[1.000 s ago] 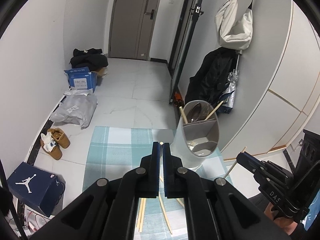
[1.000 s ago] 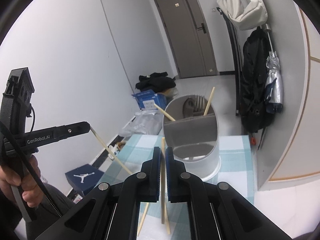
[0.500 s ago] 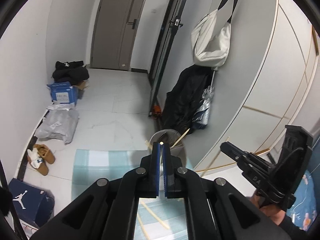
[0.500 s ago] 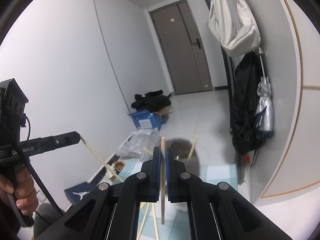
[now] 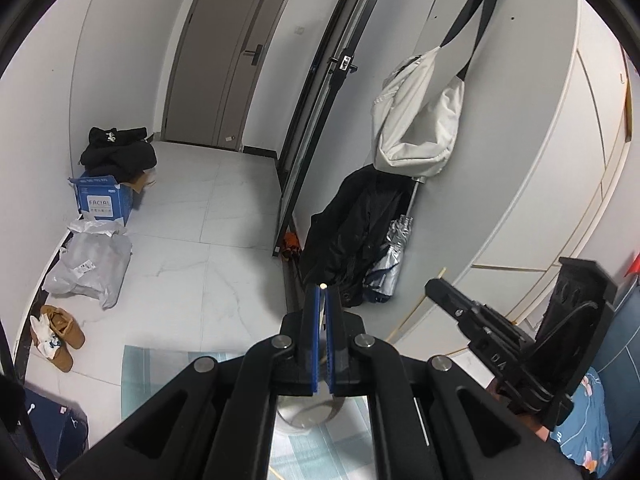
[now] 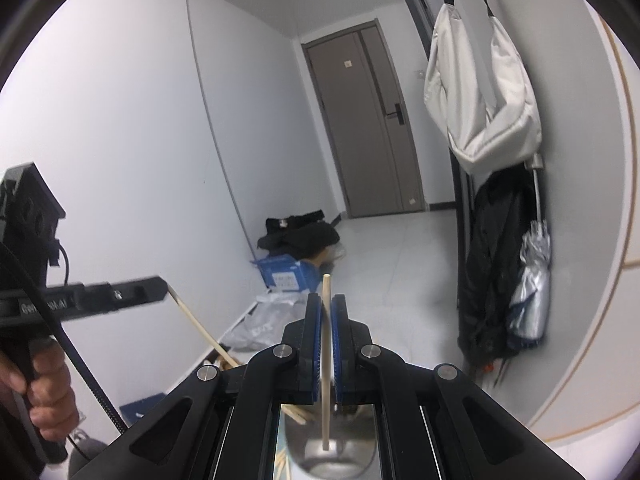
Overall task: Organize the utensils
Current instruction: 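Carry both tools' chopsticks up over the white holder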
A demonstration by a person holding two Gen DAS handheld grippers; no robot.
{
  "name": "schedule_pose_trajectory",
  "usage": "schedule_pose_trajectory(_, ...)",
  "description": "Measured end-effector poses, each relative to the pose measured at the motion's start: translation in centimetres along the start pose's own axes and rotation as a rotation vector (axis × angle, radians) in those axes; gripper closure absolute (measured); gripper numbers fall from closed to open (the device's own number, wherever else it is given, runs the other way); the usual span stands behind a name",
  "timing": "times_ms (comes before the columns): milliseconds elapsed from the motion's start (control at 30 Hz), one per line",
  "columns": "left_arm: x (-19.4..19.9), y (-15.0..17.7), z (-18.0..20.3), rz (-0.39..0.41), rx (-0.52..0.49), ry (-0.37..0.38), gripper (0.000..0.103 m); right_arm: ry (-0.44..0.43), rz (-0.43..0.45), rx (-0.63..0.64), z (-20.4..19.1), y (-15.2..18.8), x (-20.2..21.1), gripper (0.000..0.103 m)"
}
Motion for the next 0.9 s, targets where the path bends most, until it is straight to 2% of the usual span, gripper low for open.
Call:
schedule_pose_trajectory(233,-2.3,-0.5,-0.8,-0.044,0.003,-0.006,0.103,-0.008,0.023,0.025,1.0,-1.8,-3.2,0.099)
schedule_pose_trajectory(367,-3.6,-0.3,-1.1,-0.079,-0.01,-0.007,0.103,-0.025,0.01,0.036,1.3,-1.7,-5.5,0.099)
schedule_pose_trajectory(633,-5.2,0.6,-1.0,-0.136,-0.055,-0.029,0.103,-0.08,-0.022,0.074,1.0,0.7,-8.7,0.099)
schedule_pose_trajectory(900,-6.7,2.5,-1.1,-0.188,-0.065,-0.016,0.103,-0.106,-0.074,0.083,1.4,3.7,-9.4,0.099)
Point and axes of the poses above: each gripper's, at about its wrist camera, not at the fingertips, and x roughly against the way its jaws point, z to its right, y to its underside, the point moved 4 cm from there along -x, roughly the way its jaws point, and after that the axes turned 11 degrees about -y, right-handed, at the moved point
